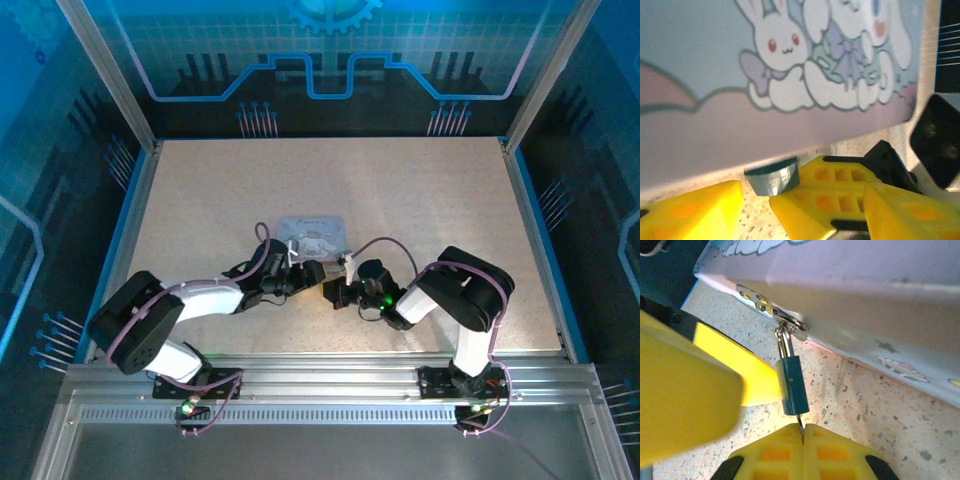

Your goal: Unlock a padlock with a key

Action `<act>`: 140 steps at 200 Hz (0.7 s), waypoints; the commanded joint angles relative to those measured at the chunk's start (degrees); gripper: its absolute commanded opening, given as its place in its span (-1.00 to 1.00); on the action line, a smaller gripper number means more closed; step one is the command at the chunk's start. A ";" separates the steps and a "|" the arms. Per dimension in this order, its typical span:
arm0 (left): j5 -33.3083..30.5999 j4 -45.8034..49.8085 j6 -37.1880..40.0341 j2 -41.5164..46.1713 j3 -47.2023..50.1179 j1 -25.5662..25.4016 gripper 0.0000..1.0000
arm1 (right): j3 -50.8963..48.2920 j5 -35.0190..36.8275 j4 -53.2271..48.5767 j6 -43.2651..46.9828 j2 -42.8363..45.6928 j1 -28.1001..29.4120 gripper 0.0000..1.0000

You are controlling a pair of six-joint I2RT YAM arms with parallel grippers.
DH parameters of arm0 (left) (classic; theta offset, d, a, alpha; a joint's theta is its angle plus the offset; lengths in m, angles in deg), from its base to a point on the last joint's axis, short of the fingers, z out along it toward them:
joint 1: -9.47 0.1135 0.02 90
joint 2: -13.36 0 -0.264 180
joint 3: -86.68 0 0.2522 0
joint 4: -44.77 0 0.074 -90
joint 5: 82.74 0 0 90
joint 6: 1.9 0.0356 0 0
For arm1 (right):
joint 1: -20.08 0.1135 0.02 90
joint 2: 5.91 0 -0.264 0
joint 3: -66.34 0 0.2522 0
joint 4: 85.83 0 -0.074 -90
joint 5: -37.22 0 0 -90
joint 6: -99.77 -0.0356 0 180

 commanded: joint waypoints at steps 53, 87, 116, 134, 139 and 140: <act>-2.52 0.10 -2.24 12.92 8.51 2.09 0.53 | -0.71 -0.29 5.36 -9.73 0.56 2.22 -0.94; -1.77 -6.88 -6.94 12.89 12.08 2.25 0.41 | -0.05 -0.19 3.14 -14.60 2.32 2.86 -0.94; -0.83 -11.90 -9.31 10.55 13.05 2.42 0.33 | 0.79 -0.24 0.00 -17.83 3.59 3.29 -0.94; 0.02 -15.71 -10.92 8.15 13.64 2.49 0.29 | 0.89 -0.28 -0.34 -19.43 3.87 3.36 -0.94; 0.19 -17.04 -11.44 7.19 13.82 2.51 0.27 | 1.04 -0.39 -0.63 -19.76 3.97 3.38 -0.94; 0.24 -17.28 -11.50 7.02 13.89 2.51 0.27 | 1.05 -0.42 -0.73 -19.80 4.01 3.39 -0.94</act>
